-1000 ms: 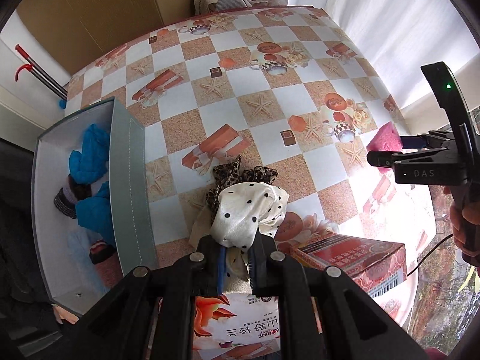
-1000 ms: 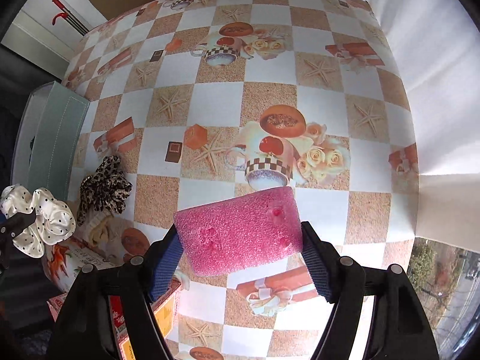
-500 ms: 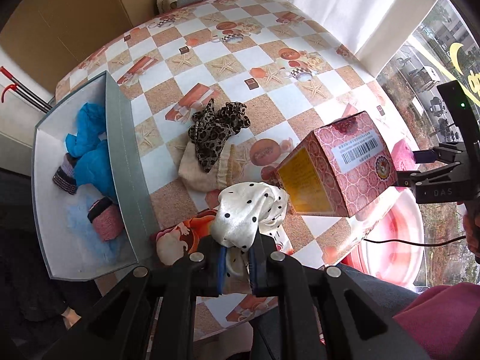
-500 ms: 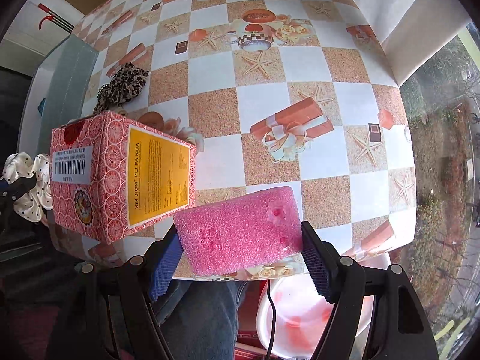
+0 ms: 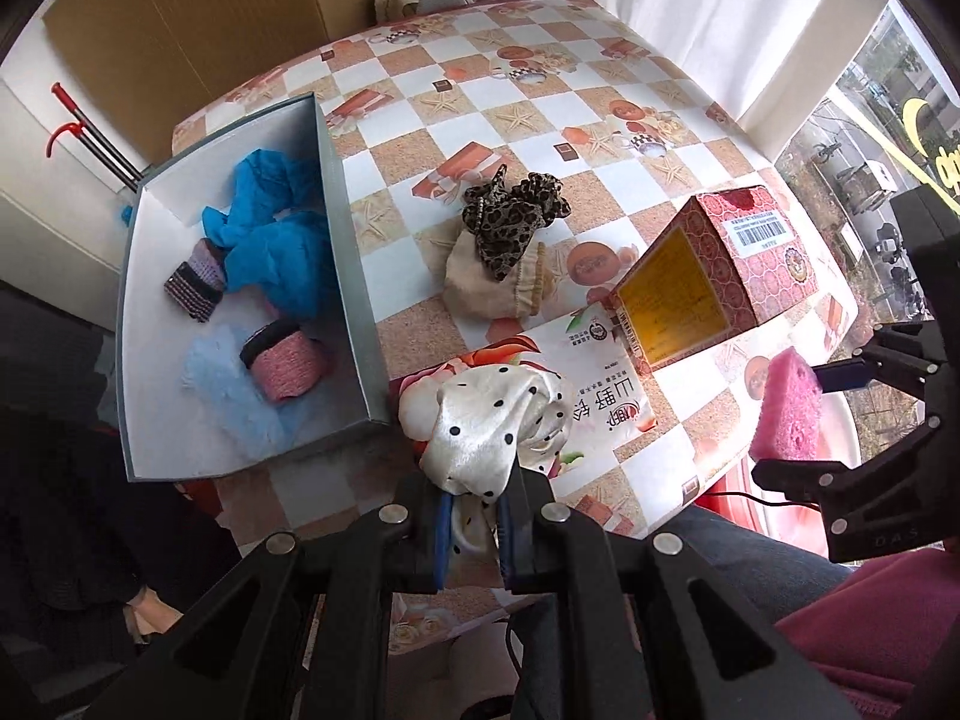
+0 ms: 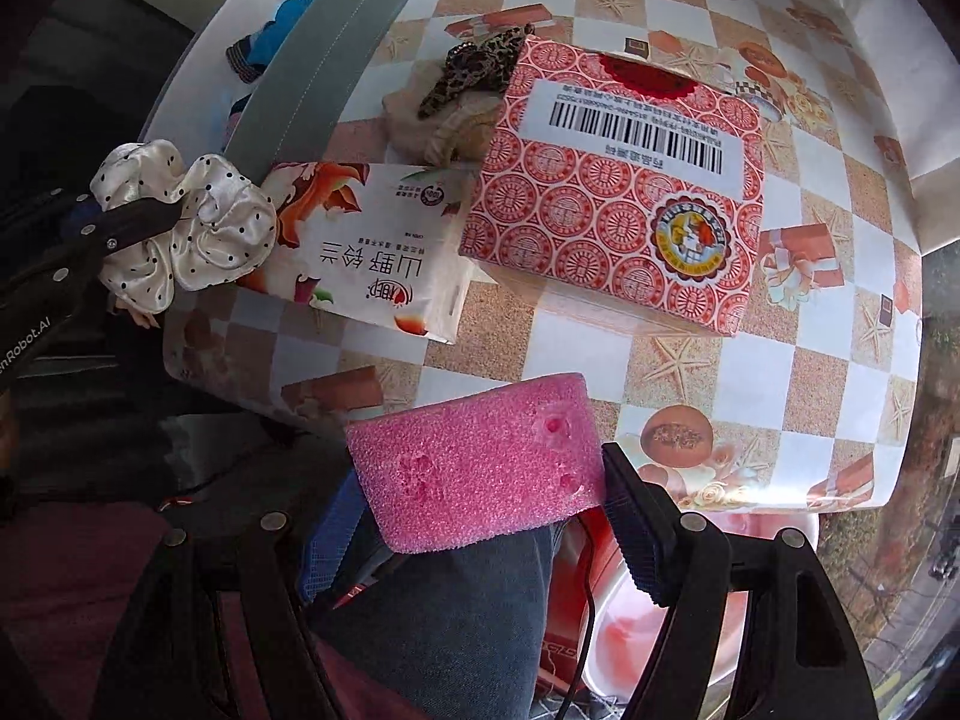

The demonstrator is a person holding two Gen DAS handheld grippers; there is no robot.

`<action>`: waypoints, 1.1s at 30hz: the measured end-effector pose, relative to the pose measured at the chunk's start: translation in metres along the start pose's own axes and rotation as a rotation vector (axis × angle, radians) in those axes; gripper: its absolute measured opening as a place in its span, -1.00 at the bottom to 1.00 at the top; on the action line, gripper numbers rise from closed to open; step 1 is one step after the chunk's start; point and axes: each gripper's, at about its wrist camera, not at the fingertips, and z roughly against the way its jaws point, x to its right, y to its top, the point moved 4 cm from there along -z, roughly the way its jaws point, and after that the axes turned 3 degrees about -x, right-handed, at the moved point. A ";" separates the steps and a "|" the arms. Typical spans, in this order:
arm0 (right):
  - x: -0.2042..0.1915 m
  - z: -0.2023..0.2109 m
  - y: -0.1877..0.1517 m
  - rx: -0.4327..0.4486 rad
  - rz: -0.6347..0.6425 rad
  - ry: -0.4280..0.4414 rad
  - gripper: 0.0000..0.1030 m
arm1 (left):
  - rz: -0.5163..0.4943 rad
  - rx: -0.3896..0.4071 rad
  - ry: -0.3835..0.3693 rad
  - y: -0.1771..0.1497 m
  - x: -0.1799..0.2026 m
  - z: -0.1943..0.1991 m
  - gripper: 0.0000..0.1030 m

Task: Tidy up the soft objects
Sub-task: 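Carry the polka-dot scrunchie and pink sponge over the white box with both tools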

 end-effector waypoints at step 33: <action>-0.136 0.047 0.119 0.094 0.293 -0.044 0.48 | 0.420 0.136 0.078 -0.033 -0.113 0.038 -0.74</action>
